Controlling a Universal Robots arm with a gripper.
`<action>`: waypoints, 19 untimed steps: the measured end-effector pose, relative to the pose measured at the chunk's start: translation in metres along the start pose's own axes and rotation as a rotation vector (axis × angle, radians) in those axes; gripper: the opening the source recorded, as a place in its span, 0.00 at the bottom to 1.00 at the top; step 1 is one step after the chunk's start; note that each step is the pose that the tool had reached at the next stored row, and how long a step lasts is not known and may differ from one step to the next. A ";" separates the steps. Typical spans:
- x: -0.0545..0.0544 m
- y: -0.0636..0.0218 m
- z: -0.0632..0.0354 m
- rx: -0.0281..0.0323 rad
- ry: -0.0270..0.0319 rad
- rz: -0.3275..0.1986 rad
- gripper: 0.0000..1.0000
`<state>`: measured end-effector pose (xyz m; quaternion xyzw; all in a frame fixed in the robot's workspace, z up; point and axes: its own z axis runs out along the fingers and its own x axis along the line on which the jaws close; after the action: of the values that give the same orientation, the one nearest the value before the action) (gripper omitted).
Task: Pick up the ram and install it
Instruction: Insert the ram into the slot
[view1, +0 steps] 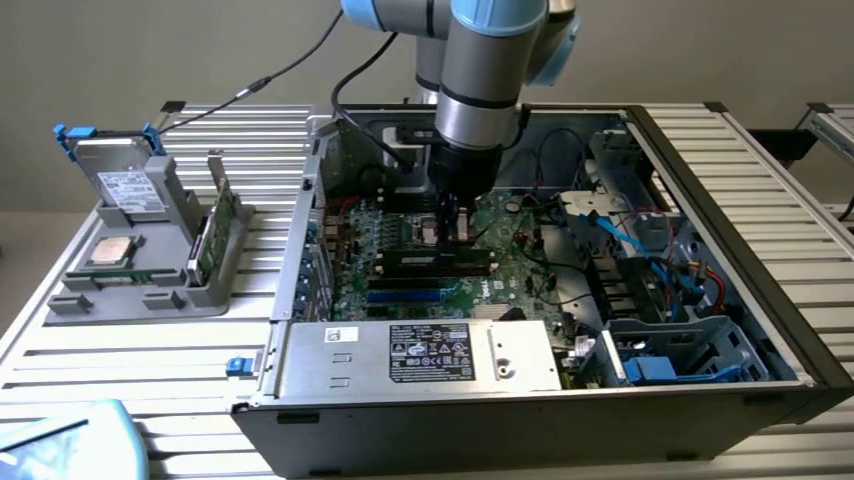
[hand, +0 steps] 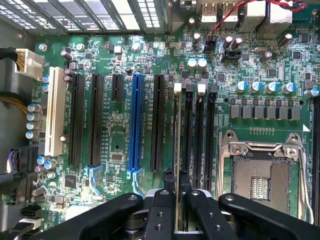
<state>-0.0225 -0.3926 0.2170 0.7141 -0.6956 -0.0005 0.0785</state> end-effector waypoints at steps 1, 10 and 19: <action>0.000 0.0000 0.0002 0.0000 0.0000 0.001 0.14; 0.000 0.0000 0.0012 -0.0004 0.0015 0.004 0.14; 0.000 0.0002 0.0002 -0.0005 0.0033 0.004 0.14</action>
<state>-0.0227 -0.3929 0.2168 0.7127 -0.6969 0.0006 0.0798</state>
